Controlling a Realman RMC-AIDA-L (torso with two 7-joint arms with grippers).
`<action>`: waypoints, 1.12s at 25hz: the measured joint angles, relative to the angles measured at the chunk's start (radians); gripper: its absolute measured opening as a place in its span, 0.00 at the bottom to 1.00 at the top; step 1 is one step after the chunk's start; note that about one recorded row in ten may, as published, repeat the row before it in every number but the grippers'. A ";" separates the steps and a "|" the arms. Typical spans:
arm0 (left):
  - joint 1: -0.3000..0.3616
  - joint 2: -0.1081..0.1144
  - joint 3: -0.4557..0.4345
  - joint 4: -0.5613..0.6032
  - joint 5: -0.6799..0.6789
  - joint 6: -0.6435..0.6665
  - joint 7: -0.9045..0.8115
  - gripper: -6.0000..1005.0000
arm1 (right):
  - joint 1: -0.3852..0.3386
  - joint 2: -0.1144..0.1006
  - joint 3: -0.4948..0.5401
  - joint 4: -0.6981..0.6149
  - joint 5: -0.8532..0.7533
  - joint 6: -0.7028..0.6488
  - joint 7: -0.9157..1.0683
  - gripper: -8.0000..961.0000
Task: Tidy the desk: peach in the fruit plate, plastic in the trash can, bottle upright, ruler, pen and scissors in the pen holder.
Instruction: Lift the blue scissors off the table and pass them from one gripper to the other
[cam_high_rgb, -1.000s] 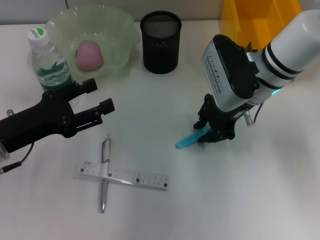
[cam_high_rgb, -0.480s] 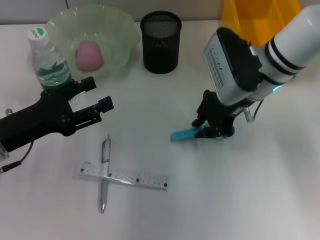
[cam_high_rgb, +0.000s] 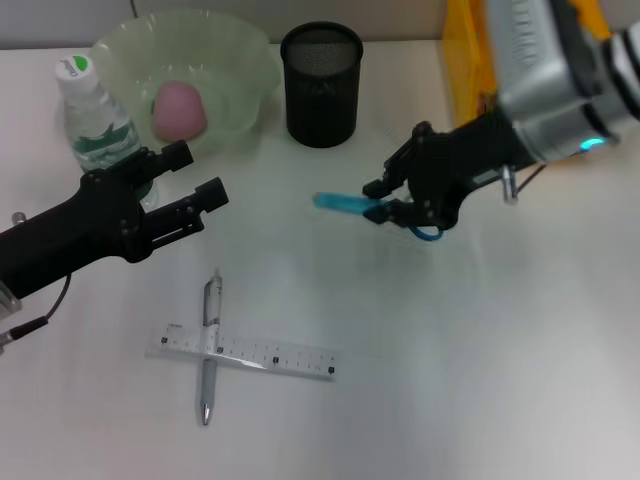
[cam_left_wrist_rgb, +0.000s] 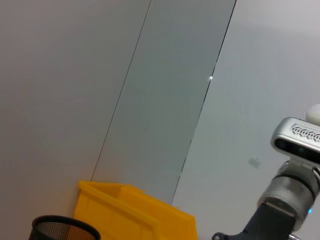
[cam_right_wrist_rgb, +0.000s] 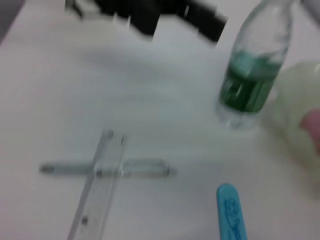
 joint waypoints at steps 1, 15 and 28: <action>-0.003 0.000 0.000 -0.007 -0.005 0.000 0.004 0.81 | -0.023 -0.001 0.004 -0.007 0.043 -0.002 -0.009 0.22; -0.066 -0.004 0.005 -0.076 -0.017 -0.007 0.010 0.81 | -0.238 -0.012 0.030 0.128 0.592 -0.028 -0.203 0.22; -0.157 -0.009 0.001 -0.221 -0.077 -0.066 0.036 0.81 | -0.259 0.016 0.035 0.427 0.853 -0.016 -0.576 0.22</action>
